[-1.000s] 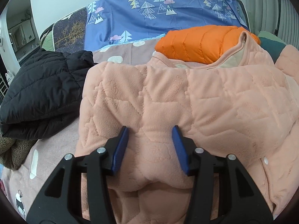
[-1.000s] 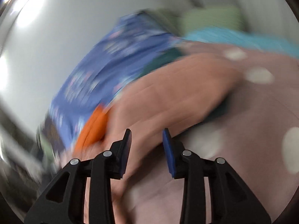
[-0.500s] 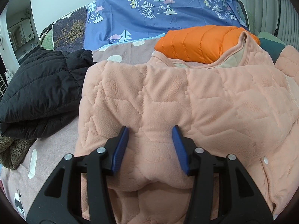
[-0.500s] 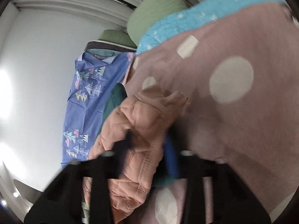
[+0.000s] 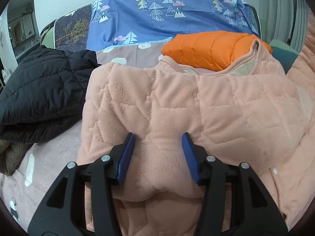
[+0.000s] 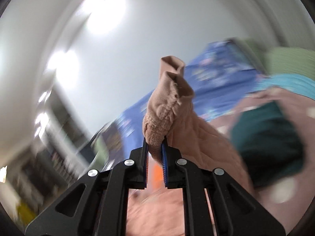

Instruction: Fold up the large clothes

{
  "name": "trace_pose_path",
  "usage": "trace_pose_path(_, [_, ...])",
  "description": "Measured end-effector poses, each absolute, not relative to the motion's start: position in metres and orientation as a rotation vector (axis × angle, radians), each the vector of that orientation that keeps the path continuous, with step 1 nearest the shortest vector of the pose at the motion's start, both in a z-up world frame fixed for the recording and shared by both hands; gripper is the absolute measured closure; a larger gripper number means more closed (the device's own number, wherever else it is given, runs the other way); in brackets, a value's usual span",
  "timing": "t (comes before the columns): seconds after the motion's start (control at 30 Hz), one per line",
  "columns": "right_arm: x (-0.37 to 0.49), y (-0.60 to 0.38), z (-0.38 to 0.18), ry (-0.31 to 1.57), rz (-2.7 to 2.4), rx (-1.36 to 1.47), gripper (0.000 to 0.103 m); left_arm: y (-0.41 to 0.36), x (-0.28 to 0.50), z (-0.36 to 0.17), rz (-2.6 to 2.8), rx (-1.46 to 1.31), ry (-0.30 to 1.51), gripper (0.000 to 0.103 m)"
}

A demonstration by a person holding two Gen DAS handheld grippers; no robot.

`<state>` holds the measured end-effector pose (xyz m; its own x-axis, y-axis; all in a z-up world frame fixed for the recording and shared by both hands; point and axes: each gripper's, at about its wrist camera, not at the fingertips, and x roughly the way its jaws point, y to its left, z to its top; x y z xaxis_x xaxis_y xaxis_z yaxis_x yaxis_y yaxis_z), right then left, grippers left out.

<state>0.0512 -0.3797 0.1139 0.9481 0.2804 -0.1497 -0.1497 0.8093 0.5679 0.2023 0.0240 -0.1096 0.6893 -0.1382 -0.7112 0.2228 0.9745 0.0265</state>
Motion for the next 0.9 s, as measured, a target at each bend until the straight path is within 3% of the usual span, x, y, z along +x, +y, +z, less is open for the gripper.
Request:
trace_pose_path(0.17, [0.090,-0.223,0.089,0.413,0.443,0.395,0.091,0.060,0.198,-0.094,-0.319,-0.134,0.775,0.039])
trace_pose_path(0.23, [0.110,-0.172,0.055,0.538,0.496,0.336,0.090,0.081,0.194,-0.082,-0.385,-0.273,0.765,0.027])
trace_pose_path(0.43, [0.144,-0.105,-0.045,0.890,0.478,0.199,0.080,0.115,0.182,-0.059,-0.565,-0.473,0.718,0.012])
trace_pose_path(0.6, [0.124,-0.108,-0.051,0.905,0.473,0.204,0.076,0.081,0.194,-0.077,-0.533,-0.348,0.849,0.010])
trace_pose_path(0.67, [0.111,-0.118,-0.042,0.868,0.446,0.181,0.064,0.062,0.199,-0.086,-0.544,-0.296,0.900,0.013])
trace_pose_path(0.7, [0.106,-0.126,-0.037,0.848,0.423,0.173,0.061,0.053,0.200,-0.087,-0.545,-0.266,0.905,0.032])
trace_pose_path(0.73, [0.103,-0.134,-0.032,0.829,0.393,0.167,0.059,0.041,0.201,-0.087,-0.540,-0.213,0.905,0.073])
trace_pose_path(0.8, [0.094,-0.150,-0.027,0.804,0.335,0.158,0.059,0.031,0.205,-0.078,-0.548,-0.188,0.907,0.088])
trace_pose_path(0.9, [0.088,-0.182,-0.014,0.733,0.228,0.161,0.059,0.041,0.196,-0.016,-0.546,-0.178,0.714,0.089])
